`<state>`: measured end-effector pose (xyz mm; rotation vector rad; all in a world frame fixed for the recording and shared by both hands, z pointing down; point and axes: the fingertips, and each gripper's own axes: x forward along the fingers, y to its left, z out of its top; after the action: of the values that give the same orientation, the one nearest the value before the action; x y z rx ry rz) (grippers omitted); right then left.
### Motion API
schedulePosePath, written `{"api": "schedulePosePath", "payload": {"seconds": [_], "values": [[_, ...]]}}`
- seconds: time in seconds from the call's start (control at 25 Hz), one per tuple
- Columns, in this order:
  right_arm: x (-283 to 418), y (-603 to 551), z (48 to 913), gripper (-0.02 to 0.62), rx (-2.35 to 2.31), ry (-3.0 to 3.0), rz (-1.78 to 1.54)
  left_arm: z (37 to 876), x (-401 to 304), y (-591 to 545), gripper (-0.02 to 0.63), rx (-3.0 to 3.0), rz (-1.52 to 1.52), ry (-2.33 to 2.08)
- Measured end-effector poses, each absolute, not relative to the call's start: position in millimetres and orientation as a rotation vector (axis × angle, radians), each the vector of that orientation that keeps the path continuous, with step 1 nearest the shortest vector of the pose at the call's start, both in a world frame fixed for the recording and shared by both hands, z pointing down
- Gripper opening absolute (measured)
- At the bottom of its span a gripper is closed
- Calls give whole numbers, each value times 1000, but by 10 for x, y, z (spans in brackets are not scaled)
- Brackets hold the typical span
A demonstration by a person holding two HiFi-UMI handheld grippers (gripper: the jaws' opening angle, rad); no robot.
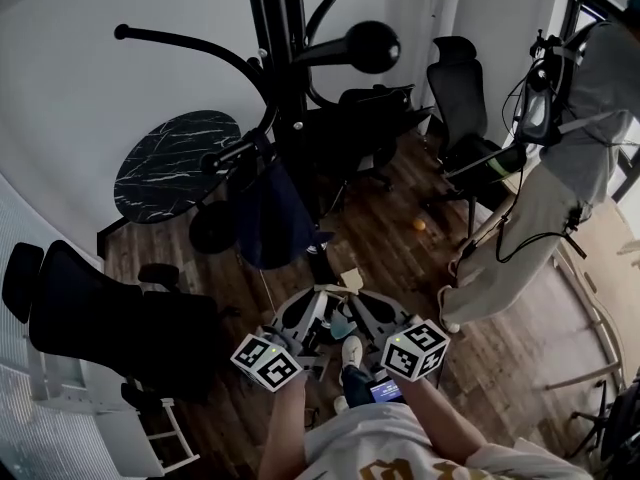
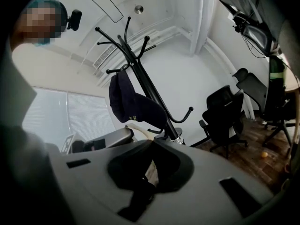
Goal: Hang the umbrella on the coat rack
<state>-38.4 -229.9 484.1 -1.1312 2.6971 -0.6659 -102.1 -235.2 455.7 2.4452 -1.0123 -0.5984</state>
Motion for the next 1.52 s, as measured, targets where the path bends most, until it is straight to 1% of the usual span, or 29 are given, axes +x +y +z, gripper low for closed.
{"api": "schedulePosePath", "payload": {"seconds": [1.04,1.52], "values": [[-482,-2586,5061,11,-1123,2732,-750,4827,-1096,-2664,20,2380,-550,-1033],[-449,-2697,5266,11,-1175,2739,-806,5078,-1097,-2747,20,2331,-516,-1014]]}}
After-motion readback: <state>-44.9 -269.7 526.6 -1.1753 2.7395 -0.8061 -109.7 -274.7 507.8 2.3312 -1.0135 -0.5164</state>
